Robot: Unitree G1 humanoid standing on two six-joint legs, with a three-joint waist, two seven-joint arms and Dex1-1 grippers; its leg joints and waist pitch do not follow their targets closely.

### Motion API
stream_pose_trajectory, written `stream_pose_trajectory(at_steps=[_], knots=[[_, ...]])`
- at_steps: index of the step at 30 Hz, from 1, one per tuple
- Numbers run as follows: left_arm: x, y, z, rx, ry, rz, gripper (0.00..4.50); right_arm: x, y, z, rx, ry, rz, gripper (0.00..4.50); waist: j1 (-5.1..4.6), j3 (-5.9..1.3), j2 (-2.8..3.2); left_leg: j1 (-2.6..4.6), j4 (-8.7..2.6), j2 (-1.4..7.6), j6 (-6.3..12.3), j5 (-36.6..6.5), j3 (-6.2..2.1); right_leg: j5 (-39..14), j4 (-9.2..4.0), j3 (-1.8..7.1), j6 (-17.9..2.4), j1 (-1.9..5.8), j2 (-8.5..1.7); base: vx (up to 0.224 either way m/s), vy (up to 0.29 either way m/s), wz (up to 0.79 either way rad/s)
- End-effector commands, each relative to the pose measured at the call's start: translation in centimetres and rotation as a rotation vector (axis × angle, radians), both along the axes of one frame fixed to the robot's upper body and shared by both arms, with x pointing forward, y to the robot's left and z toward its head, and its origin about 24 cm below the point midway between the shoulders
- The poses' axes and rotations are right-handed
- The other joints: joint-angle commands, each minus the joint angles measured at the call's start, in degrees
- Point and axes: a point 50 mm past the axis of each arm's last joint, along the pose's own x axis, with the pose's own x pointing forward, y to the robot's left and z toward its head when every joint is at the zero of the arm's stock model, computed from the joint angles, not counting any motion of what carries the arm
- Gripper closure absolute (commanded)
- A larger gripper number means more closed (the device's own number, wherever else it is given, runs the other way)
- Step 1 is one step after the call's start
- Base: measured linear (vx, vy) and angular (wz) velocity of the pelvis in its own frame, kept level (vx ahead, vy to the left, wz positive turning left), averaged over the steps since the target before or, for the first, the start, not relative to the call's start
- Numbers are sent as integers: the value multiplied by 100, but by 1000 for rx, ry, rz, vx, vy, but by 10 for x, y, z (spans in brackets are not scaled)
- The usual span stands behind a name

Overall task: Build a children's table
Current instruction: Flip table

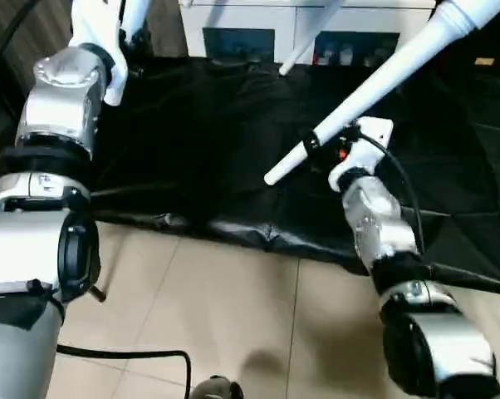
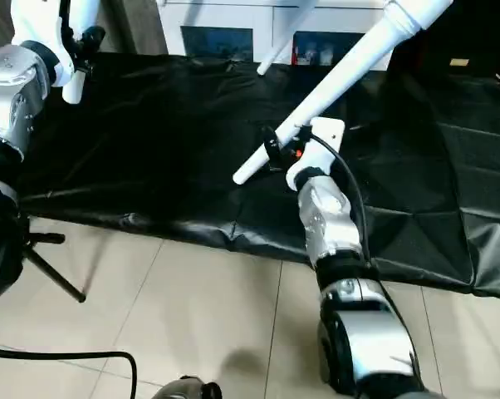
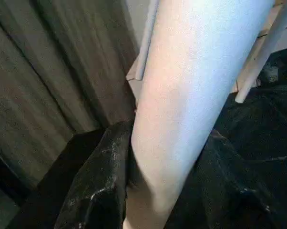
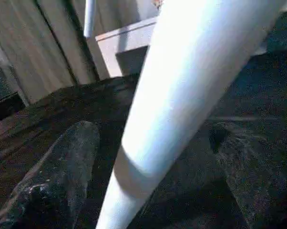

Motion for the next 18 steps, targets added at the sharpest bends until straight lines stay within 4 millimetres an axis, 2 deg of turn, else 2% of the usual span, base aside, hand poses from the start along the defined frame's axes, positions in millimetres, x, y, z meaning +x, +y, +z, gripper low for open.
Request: stream_pose_trajectory(at_steps=[1, 3, 5, 7, 8, 11, 18], knots=[[-3, 4, 11, -92, -47, -18, 275, 4, 0, 8, 21, -24, 6, 80, -43, -605, -138, 356, -347, 503, 630, -307, -235, 752, -220, 197, -1605, 227, -472, 0, 0, 0], [-4, 4, 11, -88, -47, -16, 275, 7, 0, 10, 38, -28, 15, 93, -47, -592, -134, 357, -367, 507, 548, -440, -230, 609, -227, 201, -1589, 228, -466, 0, 0, 0], [-5, 6, 10, -85, -47, -7, 275, 9, 1, 13, 58, -37, 33, 125, -54, -579, -126, 368, -390, 514, 454, -605, -228, 526, -237, 199, -1571, 214, -460, 0, 0, 0], [-5, 7, 10, -84, -46, -4, 275, 9, 3, 15, 56, -46, 48, 130, -62, -583, -132, 378, -400, 515, 406, -593, -233, 657, -223, 191, -1568, 212, -441, 0, 0, 0], [-5, 7, 10, -87, -46, -4, 275, 10, 3, 16, 56, -51, 53, 150, -61, -581, -136, 378, -399, 512, 405, -592, -229, 684, -225, 192, -1571, 211, -441, 0, 0, 0], [-5, 7, 10, -86, -44, -6, 275, 10, 5, 18, 63, -67, 74, 169, -54, -582, -147, 374, -394, 507, 377, -650, -222, 756, -230, 198, -1593, 222, -471, 0, 0, 0], [-5, 5, 8, -91, -40, -8, 275, 12, 1, 24, 59, -100, 82, 237, -55, -585, -161, 362, -375, 504, 450, -578, -220, 774, -223, 194, -1657, 237, -470, 0, 0, 0]])
